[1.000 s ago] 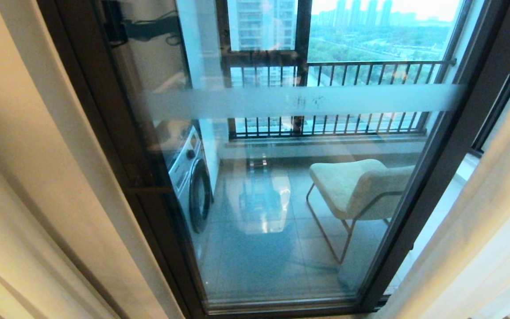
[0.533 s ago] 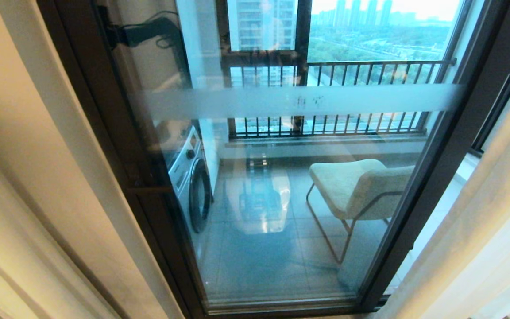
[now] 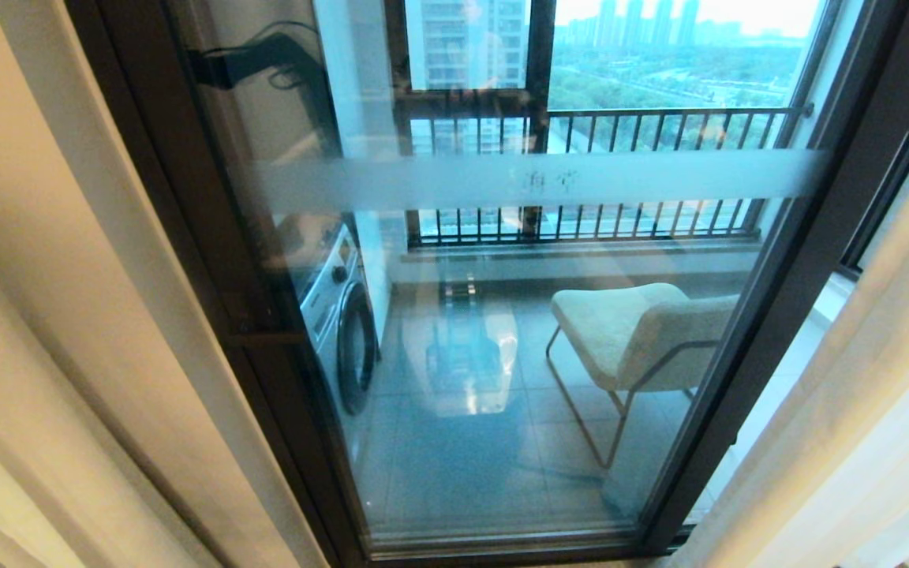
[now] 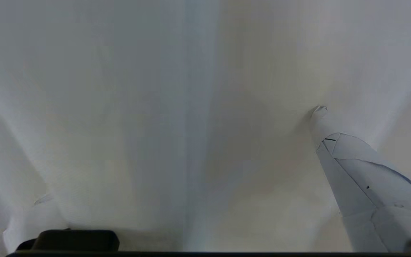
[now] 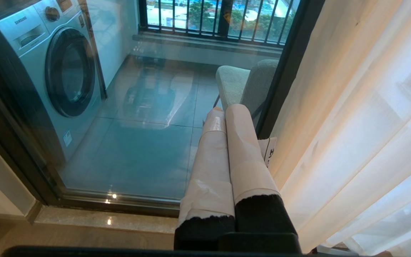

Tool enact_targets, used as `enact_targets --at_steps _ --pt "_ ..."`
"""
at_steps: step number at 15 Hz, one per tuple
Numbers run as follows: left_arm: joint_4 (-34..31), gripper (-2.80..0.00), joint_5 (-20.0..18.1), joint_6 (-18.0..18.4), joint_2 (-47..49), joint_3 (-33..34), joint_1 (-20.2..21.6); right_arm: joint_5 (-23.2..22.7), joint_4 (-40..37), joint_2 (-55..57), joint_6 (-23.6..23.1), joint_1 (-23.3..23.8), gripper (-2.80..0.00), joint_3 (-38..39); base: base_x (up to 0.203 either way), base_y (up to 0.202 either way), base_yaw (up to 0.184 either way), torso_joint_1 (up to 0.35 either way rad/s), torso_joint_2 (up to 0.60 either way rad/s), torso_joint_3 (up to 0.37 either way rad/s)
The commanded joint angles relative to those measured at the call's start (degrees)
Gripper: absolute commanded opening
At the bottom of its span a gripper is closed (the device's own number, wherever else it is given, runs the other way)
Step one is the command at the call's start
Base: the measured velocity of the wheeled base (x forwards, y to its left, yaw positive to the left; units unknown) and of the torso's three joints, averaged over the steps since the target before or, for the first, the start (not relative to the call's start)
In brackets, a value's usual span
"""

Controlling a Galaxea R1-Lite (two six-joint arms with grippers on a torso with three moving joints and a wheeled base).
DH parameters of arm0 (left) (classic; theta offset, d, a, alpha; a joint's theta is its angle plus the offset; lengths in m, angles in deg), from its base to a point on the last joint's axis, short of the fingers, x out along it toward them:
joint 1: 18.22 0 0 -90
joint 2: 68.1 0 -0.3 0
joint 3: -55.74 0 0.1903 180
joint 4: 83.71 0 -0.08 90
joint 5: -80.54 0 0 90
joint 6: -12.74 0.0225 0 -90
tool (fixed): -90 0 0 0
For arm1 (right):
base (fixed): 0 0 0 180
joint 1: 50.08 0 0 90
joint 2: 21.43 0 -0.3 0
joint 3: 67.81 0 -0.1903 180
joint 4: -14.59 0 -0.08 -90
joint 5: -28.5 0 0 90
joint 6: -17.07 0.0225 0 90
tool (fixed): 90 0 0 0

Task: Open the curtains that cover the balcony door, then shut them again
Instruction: Close the inner curtains on both sides

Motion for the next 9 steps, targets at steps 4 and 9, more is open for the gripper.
enact_targets --at_steps 4,9 --pt "0.07 0.0 -13.36 -3.39 -0.27 -0.11 0.01 -0.05 -0.02 0.07 -0.05 0.0 -2.8 0.0 0.0 0.0 0.0 0.0 0.0 0.0" --pt "0.07 0.0 -21.98 -6.75 -1.47 0.24 -0.34 -0.05 -0.02 0.07 -0.05 0.0 -2.8 0.0 0.0 0.0 0.0 0.0 0.0 0.0"
